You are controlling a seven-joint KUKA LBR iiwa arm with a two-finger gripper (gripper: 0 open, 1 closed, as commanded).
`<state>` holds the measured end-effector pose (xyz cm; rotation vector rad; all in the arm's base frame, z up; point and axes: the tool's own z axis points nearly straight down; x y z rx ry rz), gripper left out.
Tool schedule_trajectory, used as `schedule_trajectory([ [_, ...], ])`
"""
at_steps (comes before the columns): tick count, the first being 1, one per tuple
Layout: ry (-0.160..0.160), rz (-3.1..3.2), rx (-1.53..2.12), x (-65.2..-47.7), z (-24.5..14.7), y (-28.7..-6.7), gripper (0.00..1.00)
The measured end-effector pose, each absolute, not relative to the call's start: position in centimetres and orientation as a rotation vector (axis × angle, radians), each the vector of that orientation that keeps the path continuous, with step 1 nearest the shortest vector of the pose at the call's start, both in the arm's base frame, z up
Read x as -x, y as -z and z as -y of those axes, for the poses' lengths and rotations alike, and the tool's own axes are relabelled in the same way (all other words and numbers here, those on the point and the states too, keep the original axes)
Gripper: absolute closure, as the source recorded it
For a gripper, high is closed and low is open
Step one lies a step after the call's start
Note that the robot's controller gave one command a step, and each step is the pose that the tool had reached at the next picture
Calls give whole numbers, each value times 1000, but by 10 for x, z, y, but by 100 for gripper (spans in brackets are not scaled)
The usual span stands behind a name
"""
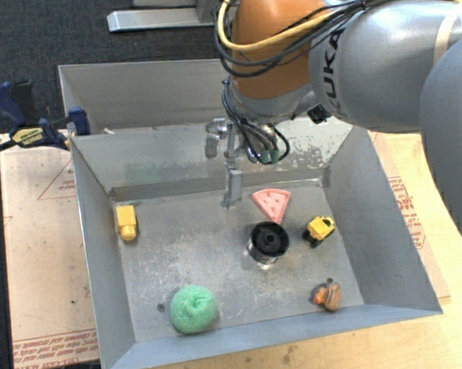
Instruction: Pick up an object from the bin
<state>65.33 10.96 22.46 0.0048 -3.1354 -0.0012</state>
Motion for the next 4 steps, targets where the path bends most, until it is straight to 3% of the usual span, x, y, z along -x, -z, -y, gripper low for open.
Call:
schedule_trajectory([
  [1,2,3144,-2,-655,-109,-230,0],
  [2,2,3141,-189,-642,-96,-197,0],
  [3,1,3129,-330,-610,-75,-131,0],
  [4,4,3109,-376,-614,-35,-118,0],
])
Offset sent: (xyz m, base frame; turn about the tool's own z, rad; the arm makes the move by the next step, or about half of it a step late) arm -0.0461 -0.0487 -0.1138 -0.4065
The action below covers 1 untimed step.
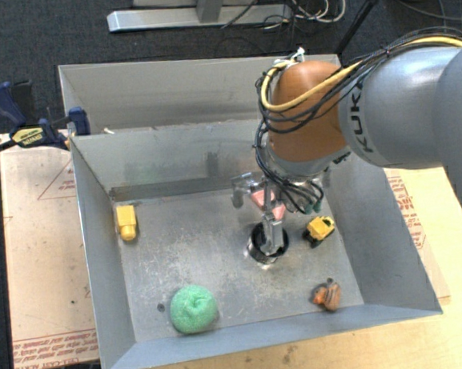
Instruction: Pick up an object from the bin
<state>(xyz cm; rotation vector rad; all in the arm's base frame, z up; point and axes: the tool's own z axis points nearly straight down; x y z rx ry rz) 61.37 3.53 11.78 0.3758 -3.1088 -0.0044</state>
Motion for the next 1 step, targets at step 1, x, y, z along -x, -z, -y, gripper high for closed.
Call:
schedule_trajectory([
  [1,1,3097,-545,-595,-7,-145,0],
])
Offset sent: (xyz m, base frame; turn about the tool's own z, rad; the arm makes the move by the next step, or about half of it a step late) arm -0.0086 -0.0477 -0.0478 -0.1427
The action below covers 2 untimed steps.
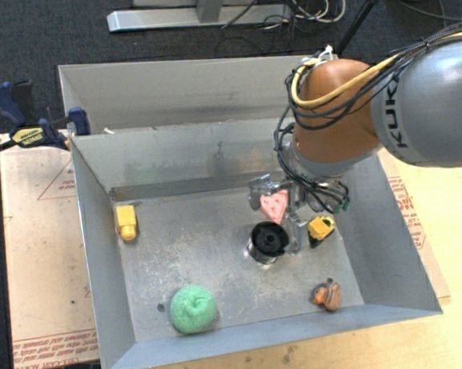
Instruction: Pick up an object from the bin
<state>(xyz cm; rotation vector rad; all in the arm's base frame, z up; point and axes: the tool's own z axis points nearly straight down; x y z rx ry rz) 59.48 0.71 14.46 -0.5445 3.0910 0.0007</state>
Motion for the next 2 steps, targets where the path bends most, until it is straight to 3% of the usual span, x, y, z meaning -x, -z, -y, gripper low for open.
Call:
schedule_trajectory([
  [1,-3,-3080,593,-607,11,-73,100],
  [2,-2,-3074,591,-609,11,-75,100],
])
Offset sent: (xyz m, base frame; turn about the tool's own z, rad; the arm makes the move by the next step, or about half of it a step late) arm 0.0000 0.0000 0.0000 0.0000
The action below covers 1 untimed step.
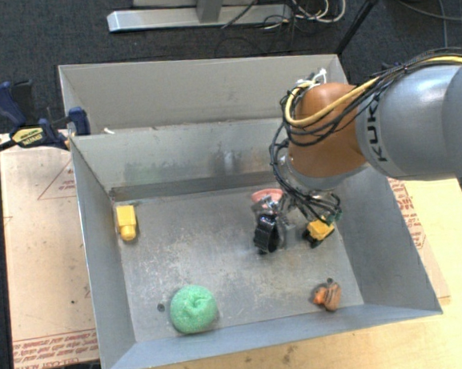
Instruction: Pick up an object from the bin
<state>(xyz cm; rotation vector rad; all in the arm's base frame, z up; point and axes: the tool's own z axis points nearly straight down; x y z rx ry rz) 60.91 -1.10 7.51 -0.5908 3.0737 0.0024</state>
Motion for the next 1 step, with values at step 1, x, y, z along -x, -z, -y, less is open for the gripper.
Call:
schedule_trajectory([
  [1,0,-3074,616,-605,17,-223,100],
])
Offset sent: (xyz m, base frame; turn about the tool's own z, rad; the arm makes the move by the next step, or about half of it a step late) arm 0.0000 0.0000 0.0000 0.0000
